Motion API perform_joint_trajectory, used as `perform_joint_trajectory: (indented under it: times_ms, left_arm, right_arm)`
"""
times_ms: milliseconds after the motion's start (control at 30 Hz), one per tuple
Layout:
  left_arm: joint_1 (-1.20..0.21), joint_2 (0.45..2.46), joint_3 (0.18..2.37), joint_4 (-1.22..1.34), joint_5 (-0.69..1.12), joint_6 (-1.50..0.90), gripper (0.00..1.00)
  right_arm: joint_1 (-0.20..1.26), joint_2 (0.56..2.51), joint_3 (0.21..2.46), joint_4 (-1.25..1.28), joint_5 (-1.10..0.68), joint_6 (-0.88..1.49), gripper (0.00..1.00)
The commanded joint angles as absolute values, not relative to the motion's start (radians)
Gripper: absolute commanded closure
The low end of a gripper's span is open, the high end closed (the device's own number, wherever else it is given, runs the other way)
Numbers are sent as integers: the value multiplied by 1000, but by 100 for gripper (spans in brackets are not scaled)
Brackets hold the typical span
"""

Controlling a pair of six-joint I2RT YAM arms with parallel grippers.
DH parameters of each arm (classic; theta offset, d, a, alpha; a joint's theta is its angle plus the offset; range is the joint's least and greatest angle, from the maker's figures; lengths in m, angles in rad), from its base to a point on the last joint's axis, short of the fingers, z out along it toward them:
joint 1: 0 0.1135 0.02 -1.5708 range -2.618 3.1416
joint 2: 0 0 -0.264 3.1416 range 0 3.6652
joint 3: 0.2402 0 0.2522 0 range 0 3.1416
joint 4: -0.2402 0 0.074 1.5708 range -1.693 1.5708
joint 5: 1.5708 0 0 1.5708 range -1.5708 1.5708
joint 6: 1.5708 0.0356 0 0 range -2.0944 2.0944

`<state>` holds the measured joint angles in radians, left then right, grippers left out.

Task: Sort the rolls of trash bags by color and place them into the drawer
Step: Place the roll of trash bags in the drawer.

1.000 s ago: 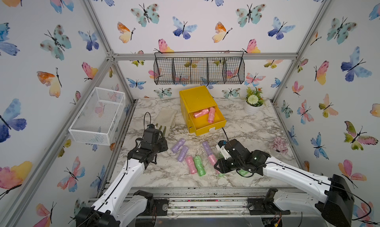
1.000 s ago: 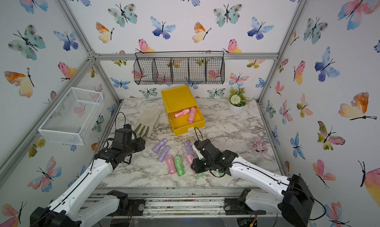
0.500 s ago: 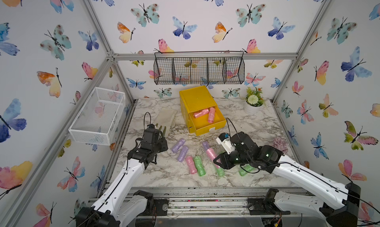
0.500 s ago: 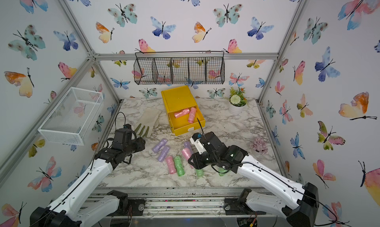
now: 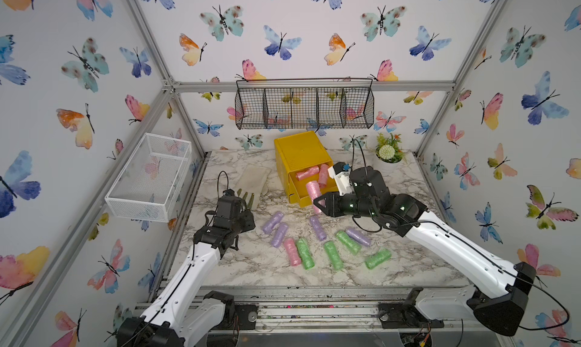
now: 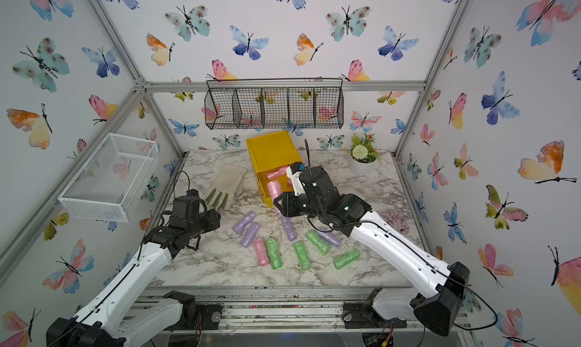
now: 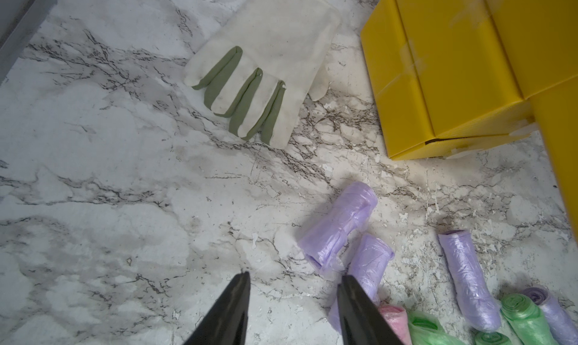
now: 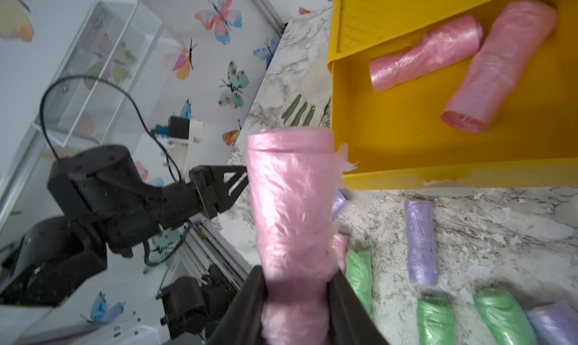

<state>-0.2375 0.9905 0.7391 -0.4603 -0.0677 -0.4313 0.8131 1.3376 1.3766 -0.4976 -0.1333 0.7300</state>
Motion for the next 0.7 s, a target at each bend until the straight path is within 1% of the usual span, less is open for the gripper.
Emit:
perform_joint_trajectory:
  times_ms: [0,133,200,300,433,533,667]
  left_arm:
    - [-223,973,758,-452,-47,-420,50]
    - [-219,970,758,-454,-47,-420,50]
    - [-218,966,756,-455,-52,-419,50]
    - [-216,960,755,-454,-54,-419,50]
    - [-213,959,755,-454,-52,-418,50]
    - [-212,958,755,-456,-51,-419,50]
    - [-210,960,756,-457,-48,-420,50]
  right_arm:
    - [765,1349,1401,-409,-67,980,67]
    - [758,1381,1429,-372,-2,1135,67]
    - [758,1399,1446,-383,62,1203,70]
    - [758,1430,1490,-438,147,1275,69]
    - [758,1480,1534,-497,201,1369,69]
    - [758,1542,1613,-584,228,1414,69]
    - [758,1592,1654,-596,249,1453,69]
